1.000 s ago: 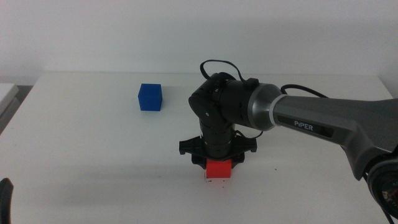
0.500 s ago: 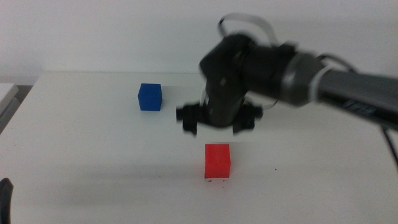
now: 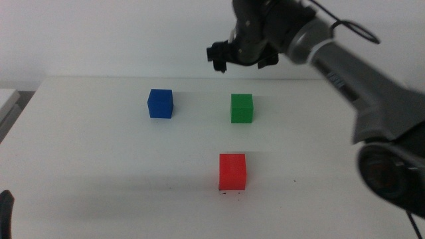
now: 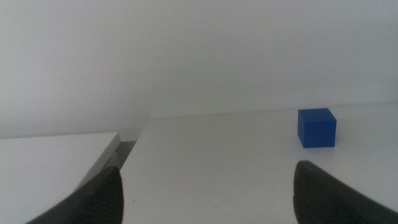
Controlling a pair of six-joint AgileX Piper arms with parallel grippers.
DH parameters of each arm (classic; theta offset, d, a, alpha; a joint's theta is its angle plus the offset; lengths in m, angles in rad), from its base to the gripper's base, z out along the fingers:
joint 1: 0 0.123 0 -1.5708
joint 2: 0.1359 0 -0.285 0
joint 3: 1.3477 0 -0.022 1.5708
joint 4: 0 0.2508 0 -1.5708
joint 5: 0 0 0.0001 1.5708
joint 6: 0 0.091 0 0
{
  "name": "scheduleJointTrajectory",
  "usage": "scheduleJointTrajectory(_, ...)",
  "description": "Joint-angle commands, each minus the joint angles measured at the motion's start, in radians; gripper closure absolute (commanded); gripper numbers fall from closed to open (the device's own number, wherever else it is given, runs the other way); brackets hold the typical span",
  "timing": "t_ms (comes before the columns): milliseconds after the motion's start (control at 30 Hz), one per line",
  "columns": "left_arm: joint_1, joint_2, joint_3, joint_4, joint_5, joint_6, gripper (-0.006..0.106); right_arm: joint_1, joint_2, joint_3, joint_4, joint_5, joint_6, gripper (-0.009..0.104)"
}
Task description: Stack red cubes first, then green, then blue cubes in a specific spot.
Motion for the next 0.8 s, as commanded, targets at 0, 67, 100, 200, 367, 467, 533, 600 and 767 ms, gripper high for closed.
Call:
scheduleJointTrajectory(0,0.001,-0.004,0.0,0.0,-0.012,-0.001,0.007,-0.005,0.083,-0.099,-0.039,0.048,-0.021,0.003)
scheduleJointTrajectory(67,0.001,-0.004,0.0,0.0,-0.012,-0.001,0.007,-0.005,0.121,-0.129,-0.043,0.062,-0.021,0.003)
scheduleJointTrajectory(100,0.001,-0.004,0.0,0.0,-0.012,-0.001,0.007,-0.005,0.131,-0.131,-0.043,0.062,-0.019,0.003)
scheduleJointTrajectory(200,0.001,-0.004,0.0,0.0,-0.012,-0.001,0.007,-0.005,0.161,-0.131,-0.043,0.062,-0.017,0.003)
scheduleJointTrajectory(367,0.001,-0.004,0.0,0.0,-0.012,-0.001,0.007,-0.011,0.191,-0.129,-0.043,0.062,0.003,0.004)
scheduleJointTrajectory(467,0.001,-0.004,0.0,0.0,-0.012,-0.001,0.007,-0.017,0.201,-0.129,-0.041,0.058,0.014,0.007)
scheduleJointTrajectory(533,0.001,-0.004,0.0,0.0,-0.012,-0.001,0.007,-0.02,0.207,-0.129,-0.04,0.052,0.014,0.01)
scheduleJointTrajectory(600,0.001,-0.004,0.0,0.0,-0.012,-0.001,0.007,-0.022,0.212,-0.129,-0.039,0.051,0.016,0.014)
scheduleJointTrajectory(767,0.001,-0.004,0.0,0.0,-0.012,-0.001,0.007,-0.026,0.232,-0.129,-0.035,0.045,0.031,0.02)
